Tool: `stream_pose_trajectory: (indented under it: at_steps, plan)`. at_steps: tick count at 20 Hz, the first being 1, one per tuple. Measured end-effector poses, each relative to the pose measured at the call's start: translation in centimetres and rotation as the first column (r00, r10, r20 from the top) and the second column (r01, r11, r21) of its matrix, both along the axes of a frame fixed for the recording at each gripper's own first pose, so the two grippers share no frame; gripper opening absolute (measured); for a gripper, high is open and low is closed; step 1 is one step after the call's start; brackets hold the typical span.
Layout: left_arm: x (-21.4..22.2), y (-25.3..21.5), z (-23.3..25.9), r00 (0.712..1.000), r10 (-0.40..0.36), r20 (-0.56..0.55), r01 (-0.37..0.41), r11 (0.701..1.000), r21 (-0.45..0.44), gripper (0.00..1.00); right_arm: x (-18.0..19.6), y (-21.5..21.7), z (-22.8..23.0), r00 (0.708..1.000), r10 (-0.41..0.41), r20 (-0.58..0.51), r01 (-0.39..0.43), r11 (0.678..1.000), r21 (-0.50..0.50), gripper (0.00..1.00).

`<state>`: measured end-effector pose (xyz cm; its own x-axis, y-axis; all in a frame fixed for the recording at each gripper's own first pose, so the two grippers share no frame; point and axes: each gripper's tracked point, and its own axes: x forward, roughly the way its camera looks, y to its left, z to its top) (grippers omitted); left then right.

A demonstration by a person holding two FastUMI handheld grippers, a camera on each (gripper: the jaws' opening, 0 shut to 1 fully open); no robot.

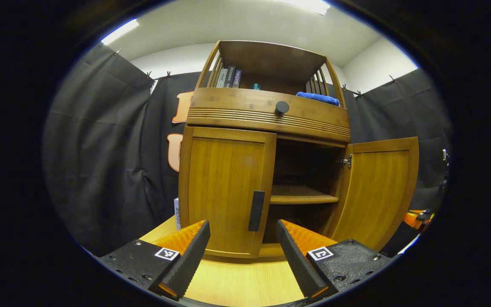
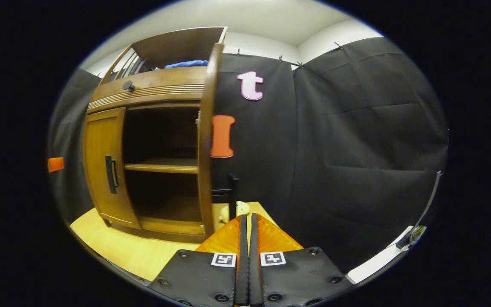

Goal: Open the right door of the double-door shoe cabinet with the right hand, and open the left door with the left hand.

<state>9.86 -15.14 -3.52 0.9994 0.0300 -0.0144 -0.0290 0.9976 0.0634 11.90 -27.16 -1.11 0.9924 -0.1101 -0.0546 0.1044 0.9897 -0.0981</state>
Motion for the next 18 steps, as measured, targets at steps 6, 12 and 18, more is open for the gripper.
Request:
stream_pose_trajectory:
  at_steps: [6, 12, 18]
  plan:
    - [3.7, -1.2, 0.4, 1.0, -0.017, 0.025, 0.017, 1.0, 0.02, 0.92, -0.5, -1.6, 1.3, 1.0, -0.018, -0.002, 0.018, 0.995, 0.103, 0.08]
    - [8.5, -2.0, -0.5, 0.999, -0.031, 0.027, 0.03, 0.999, 0.033, 0.92, -1.2, -2.8, 2.1, 0.999, -0.036, 0.005, 0.035, 0.991, 0.126, 0.28]
    - [13.5, -1.9, -2.7, 1.0, -0.019, 0.01, 0.019, 0.999, 0.051, 0.92, -1.9, -4.2, 2.5, 0.999, -0.049, 0.013, 0.047, 0.993, 0.109, 0.88]
